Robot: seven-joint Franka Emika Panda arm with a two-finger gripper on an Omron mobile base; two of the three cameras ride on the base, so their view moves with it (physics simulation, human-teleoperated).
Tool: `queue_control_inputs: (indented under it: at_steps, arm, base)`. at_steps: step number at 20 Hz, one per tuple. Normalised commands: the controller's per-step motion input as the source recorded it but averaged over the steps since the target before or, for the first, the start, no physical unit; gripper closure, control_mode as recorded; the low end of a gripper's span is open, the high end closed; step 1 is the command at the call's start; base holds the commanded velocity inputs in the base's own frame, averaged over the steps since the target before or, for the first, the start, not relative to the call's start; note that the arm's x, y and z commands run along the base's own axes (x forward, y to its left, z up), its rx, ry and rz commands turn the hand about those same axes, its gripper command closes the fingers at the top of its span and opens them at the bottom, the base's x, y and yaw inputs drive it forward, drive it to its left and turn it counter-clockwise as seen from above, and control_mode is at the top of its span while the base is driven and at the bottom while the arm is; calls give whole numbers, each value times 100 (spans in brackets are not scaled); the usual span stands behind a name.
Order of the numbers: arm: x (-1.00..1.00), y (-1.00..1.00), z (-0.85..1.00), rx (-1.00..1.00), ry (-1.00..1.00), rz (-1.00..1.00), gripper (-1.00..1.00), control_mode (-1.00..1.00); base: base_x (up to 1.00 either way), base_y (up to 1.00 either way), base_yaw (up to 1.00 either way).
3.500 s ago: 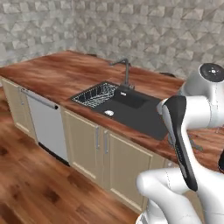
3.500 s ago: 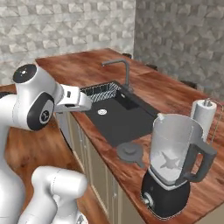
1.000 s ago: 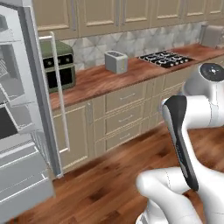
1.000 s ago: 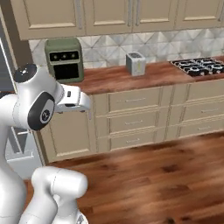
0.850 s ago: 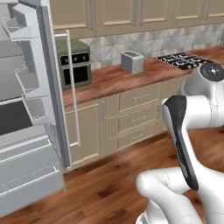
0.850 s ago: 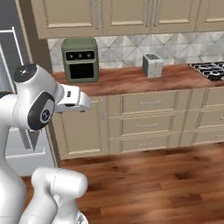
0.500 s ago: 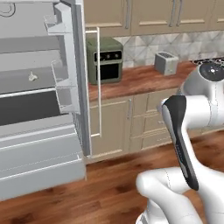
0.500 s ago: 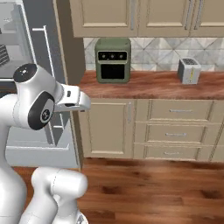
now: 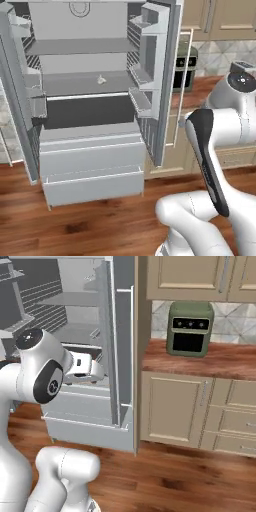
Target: Grab the lemon wedge and garlic from the fridge, place them in the blender, close the lid, and turn on the blender to create a marinade.
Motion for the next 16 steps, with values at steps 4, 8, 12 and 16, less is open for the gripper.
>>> queue_control_inputs:
  at_steps: [4, 8, 12, 16]
  arm:
    - [0, 0, 0, 0, 0, 0, -100, 100]
    - [0, 0, 0, 0, 0, 0, -100, 100]
    - [0, 0, 0, 0, 0, 0, -100, 100]
    - [0, 0, 0, 0, 0, 0, -100, 100]
  base:
    - [34, 100, 22]
    - [67, 78, 13]
    - [83, 13, 3]
    - [81, 0, 0]
